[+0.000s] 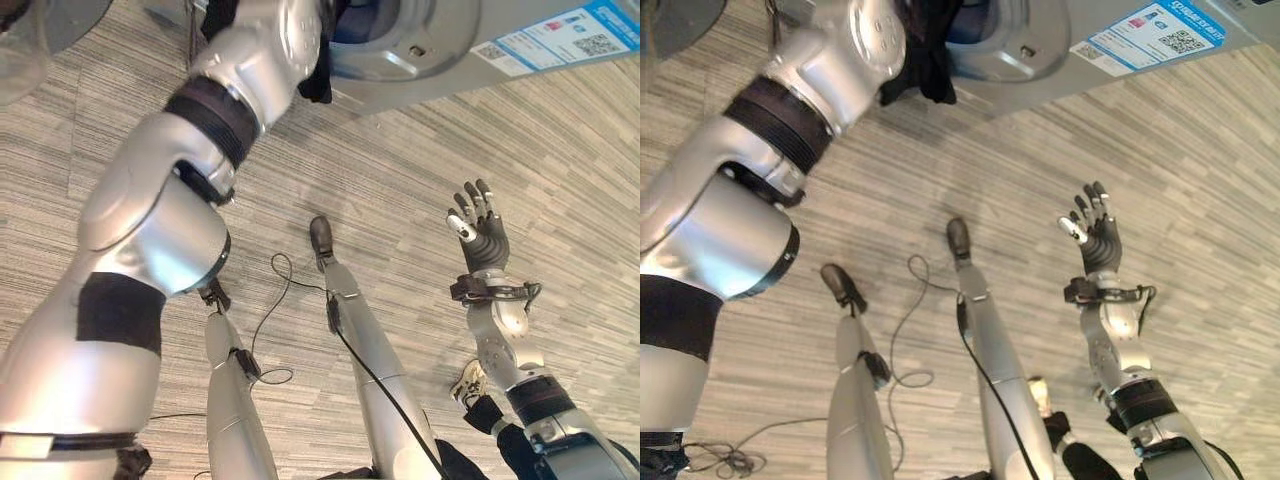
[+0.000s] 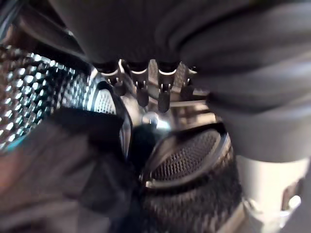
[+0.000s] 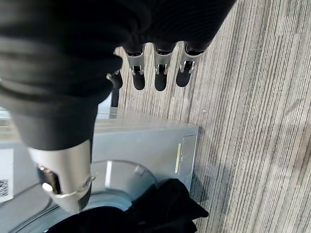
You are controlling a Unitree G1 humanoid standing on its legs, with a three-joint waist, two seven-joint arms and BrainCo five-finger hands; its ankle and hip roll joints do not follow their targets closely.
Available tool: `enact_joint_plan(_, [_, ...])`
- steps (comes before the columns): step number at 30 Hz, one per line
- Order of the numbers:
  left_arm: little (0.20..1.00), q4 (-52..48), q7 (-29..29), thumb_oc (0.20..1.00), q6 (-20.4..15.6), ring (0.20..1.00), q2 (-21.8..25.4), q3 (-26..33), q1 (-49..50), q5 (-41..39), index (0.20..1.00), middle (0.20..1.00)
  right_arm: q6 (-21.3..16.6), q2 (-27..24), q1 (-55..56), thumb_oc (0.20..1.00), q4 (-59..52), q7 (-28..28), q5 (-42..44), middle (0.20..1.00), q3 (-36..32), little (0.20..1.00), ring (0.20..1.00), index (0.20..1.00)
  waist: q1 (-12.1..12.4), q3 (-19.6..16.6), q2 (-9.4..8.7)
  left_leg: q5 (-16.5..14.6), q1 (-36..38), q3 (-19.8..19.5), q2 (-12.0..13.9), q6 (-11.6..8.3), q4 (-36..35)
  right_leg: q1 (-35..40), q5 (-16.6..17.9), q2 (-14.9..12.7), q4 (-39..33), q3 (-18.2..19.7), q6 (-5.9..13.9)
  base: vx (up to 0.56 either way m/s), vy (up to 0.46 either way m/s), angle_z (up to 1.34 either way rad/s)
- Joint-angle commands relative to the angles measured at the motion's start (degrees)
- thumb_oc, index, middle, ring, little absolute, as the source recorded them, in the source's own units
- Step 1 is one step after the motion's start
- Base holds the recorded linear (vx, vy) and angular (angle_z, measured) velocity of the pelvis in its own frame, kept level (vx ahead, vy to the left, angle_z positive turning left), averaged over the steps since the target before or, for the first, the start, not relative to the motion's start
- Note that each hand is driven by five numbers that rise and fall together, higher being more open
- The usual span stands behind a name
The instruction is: Grab the laundry basket,head to the washer,open it,put in the laundry and shut it.
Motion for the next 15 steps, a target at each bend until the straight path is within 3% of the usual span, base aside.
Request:
enact_joint_plan(1, [1.000,2.0,1.6,1.000,-1.6,1.000,-5.1,5.0,0.7,3.9,1.000,1.000,-1.4,0.2,2.5,1.000,1.4,0.0,1.6,1.000,-1.8,1.000,1.000,1.000,-0.2,-3.1,2.75,-14.2,16.9,1.6,3.9,-2.70,0.4,-2.0,-8.9,1.8,4.0,0.6,7.71,0.00,0.000,0.00])
enact_joint_plan(9, [1.000,-1.8,0.0,1.000,-1.7,1.000,-3.9,9.0,15.5,6.0,1.000,1.000,0.6,0.9,3.9,1.000,3.3,0.2,0.2,1.000,-1.1,1.000,1.000,1.000,0.7,-2.9,2.84,-14.1,19.5,0.5,2.5,-2.21,0.4,3.9,-6.4,0.0,-0.2,0.0,7.90,-0.04,0.060,0.01])
enact_joint_plan(11, [1.000,-5.1,-0.9,1.000,-1.9,1.000,-2.9,12.6,28.6,7.3,1.000,1.000,1.8,2.1,5.2,1.000,4.8,0.4,-1.0,1.000,-1.2,1.000,1.000,1.000,1.6,-3.0,2.74,-14.3,22.0,-0.2,1.2,-1.75,0.4,9.0,-4.7,-1.5,-3.7,-0.3,8.04,-0.04,0.090,0.04])
enact_joint_plan(15, [1.000,-8.8,-1.5,1.000,-2.0,1.000,-1.0,14.1,38.0,9.0,1.000,1.000,2.6,2.9,6.8,1.000,5.5,1.0,-1.3,1.000,-1.6,1.000,1.000,1.000,2.2,-2.8,2.78,-14.5,24.2,-0.6,0.5,-1.23,0.4,12.7,-3.7,-2.6,-5.6,-0.5,8.26,-0.04,0.064,0.04])
